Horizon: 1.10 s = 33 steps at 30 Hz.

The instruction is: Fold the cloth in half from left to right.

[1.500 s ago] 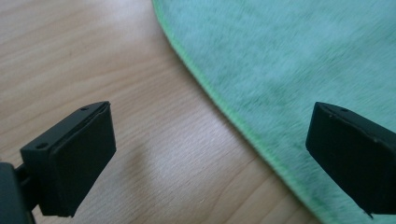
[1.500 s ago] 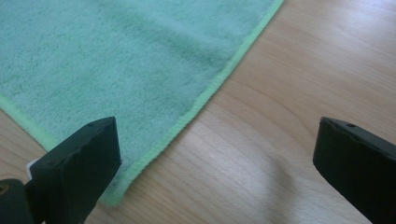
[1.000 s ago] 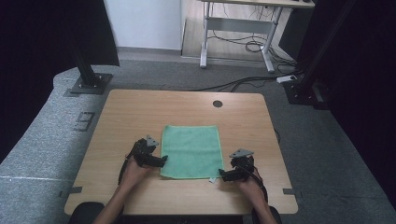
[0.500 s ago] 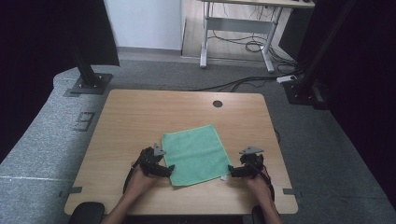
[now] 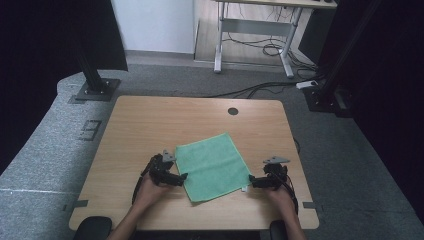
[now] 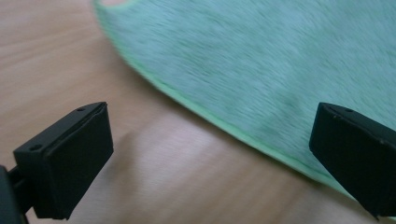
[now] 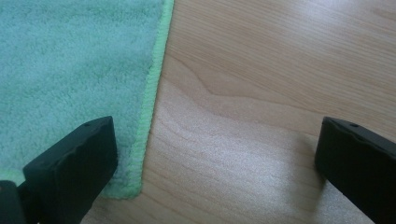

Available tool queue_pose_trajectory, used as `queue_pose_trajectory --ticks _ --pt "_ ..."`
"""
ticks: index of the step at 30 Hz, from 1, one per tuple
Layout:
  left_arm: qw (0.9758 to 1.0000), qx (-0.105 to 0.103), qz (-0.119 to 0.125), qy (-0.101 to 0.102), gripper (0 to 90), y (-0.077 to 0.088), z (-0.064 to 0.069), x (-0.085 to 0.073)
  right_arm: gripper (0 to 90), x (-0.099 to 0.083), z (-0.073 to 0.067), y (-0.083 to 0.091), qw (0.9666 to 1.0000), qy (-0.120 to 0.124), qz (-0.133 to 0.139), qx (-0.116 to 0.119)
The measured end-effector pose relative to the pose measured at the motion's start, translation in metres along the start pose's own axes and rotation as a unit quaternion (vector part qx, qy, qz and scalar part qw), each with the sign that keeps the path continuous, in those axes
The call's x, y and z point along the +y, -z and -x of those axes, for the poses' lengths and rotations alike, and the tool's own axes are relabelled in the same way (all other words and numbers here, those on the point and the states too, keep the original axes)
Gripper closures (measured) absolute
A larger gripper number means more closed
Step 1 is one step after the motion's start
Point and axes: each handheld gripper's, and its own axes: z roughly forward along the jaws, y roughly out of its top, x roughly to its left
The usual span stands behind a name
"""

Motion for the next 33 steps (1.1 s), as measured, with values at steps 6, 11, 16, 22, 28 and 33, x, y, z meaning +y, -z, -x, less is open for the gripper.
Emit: queue_pose_trajectory --ticks 6,11,16,22,28,33 --pt "0.9996 0.013 0.007 0.023 6.0 -0.002 -0.018 0.006 0.0 -0.001 0.000 0.000 1.0000 0.002 0.006 0.003" --pt "0.9993 0.024 0.007 0.026 8.5 -0.008 -0.029 0.018 0.0 -0.002 0.000 0.000 1.0000 0.001 0.010 0.002" --pt "0.9988 0.040 0.009 0.026 12.1 -0.013 -0.040 0.034 0.0 -0.002 0.000 0.000 0.9999 0.001 0.012 0.001" --pt "0.9978 0.053 0.011 0.039 13.8 -0.025 -0.053 0.044 0.0 -0.002 0.000 -0.001 0.9999 0.001 0.012 0.001" --pt "0.9966 0.066 0.005 0.049 13.9 -0.036 -0.063 0.045 0.0 -0.002 0.000 -0.001 0.9999 0.000 0.014 0.002" --pt "0.9955 0.081 -0.008 0.048 11.8 -0.043 -0.069 0.040 0.0 -0.002 0.000 -0.001 0.9999 0.000 0.015 0.002"
